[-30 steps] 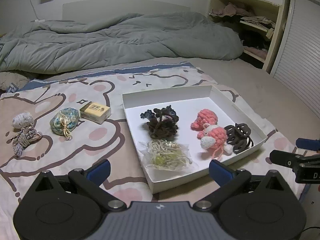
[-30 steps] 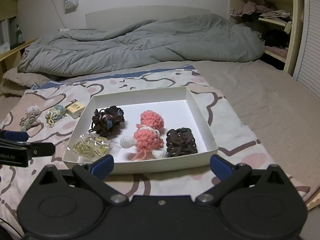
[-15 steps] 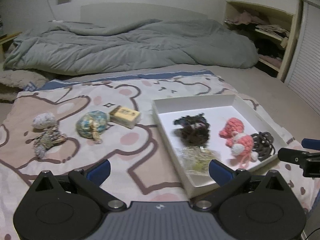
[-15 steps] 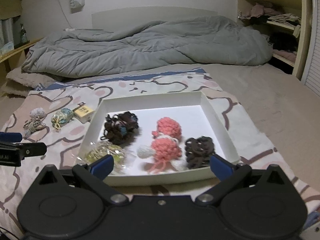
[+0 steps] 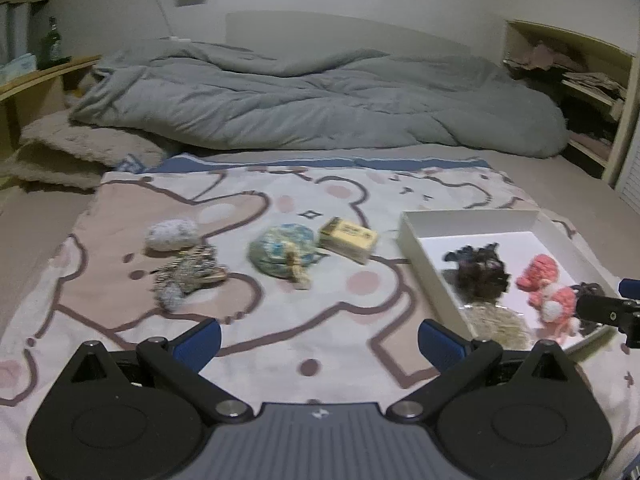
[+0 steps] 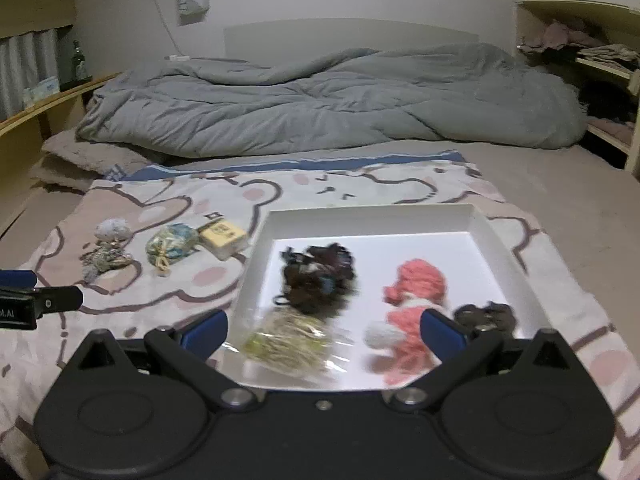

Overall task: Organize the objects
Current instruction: 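Open both grippers and withdraw them from the tray, then grasp the twisted rope cord with the left gripper while the right grasps the silk pouch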

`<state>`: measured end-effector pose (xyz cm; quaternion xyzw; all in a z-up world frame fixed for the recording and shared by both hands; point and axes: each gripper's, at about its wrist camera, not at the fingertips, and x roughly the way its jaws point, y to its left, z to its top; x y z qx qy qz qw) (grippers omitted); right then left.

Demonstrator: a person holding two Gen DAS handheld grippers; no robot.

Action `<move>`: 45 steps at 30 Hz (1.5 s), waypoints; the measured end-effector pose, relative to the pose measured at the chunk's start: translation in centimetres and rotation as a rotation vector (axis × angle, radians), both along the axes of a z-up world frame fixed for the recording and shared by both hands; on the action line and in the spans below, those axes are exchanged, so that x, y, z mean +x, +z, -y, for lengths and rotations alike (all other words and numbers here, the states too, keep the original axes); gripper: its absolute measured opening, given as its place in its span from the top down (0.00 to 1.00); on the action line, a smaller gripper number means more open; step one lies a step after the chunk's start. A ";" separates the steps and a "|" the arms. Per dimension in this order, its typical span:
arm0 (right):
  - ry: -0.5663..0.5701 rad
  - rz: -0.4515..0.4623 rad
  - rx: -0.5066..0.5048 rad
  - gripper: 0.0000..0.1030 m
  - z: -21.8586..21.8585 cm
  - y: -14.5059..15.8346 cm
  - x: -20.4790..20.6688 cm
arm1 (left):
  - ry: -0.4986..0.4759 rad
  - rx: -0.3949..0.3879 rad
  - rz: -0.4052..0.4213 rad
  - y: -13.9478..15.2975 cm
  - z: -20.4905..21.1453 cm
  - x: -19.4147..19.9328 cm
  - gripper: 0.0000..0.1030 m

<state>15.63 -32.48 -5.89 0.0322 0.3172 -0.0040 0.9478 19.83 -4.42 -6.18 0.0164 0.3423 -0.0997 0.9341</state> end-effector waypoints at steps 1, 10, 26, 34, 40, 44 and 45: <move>0.008 0.001 0.005 0.00 -0.5 0.0 0.2 | 0.009 0.001 0.001 0.0 -0.5 0.0 0.00; 0.066 0.011 0.028 0.00 -4.4 -0.3 2.3 | 0.075 0.012 0.001 -0.1 -4.1 0.5 0.00; 0.102 0.040 0.078 0.00 -8.5 -1.3 5.0 | 0.098 0.049 0.089 -1.4 -6.5 1.8 0.00; 0.118 0.066 0.114 0.00 -10.2 -1.8 7.7 | 0.119 0.039 0.170 -2.8 -8.3 4.2 0.00; 0.122 0.077 0.134 0.00 -11.9 -3.0 10.7 | 0.140 0.032 0.193 -4.0 -9.0 6.9 0.01; 0.116 0.070 0.149 0.00 -12.8 -4.1 12.7 | 0.181 -0.012 0.163 -5.2 -9.4 9.2 0.01; 0.114 0.069 0.148 0.00 -13.1 -4.4 13.3 | 0.191 -0.024 0.154 -5.5 -9.5 9.8 0.01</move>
